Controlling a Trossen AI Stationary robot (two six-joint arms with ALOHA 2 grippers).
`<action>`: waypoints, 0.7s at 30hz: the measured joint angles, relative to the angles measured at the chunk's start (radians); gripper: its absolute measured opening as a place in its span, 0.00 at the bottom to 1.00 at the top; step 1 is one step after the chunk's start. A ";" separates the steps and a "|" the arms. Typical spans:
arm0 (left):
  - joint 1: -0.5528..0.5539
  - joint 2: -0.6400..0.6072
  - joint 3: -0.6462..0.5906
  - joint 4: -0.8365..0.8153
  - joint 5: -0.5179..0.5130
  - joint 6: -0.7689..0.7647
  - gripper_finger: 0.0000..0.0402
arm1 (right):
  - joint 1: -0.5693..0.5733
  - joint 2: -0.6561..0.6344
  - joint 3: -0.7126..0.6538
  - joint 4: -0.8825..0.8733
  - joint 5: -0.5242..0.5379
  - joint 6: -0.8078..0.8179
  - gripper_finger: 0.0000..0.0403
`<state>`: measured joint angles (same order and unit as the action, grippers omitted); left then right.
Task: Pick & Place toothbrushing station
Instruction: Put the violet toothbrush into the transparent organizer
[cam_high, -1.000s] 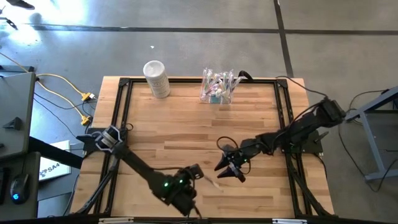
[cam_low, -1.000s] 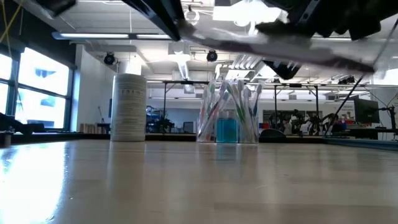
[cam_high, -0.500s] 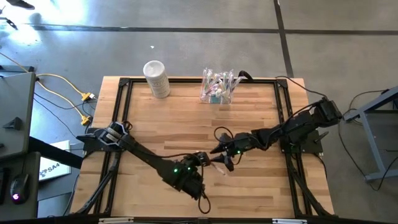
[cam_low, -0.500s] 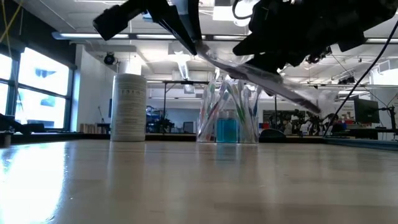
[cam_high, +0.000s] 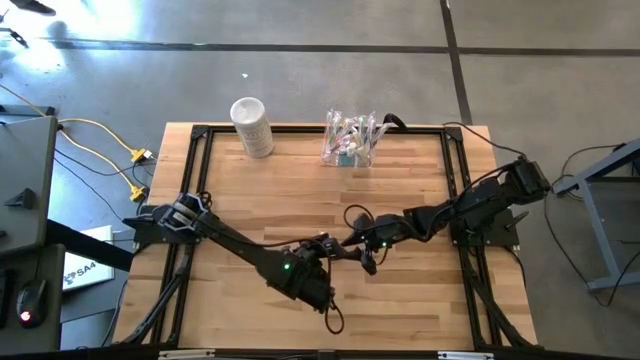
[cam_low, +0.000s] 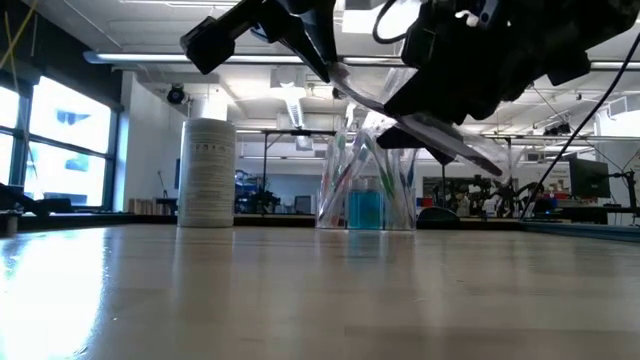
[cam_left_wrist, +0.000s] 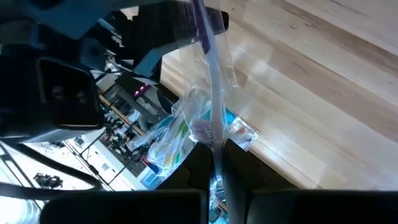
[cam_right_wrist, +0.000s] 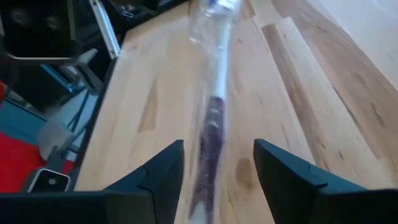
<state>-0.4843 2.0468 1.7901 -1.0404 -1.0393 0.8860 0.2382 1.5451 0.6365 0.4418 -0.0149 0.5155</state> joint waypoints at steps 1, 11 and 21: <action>0.000 0.000 0.000 0.001 0.000 0.000 0.02 | 0.000 0.000 0.000 -0.006 0.001 -0.001 0.45; 0.000 0.000 0.000 0.003 -0.001 0.000 0.02 | -0.001 0.000 0.000 -0.073 -0.005 -0.086 0.08; -0.003 -0.002 0.001 0.052 0.039 -0.099 0.23 | -0.001 0.000 0.000 -0.073 0.017 -0.105 0.08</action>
<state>-0.4877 2.0449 1.7907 -0.9881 -1.0004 0.7872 0.2375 1.5448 0.6365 0.3685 0.0020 0.4107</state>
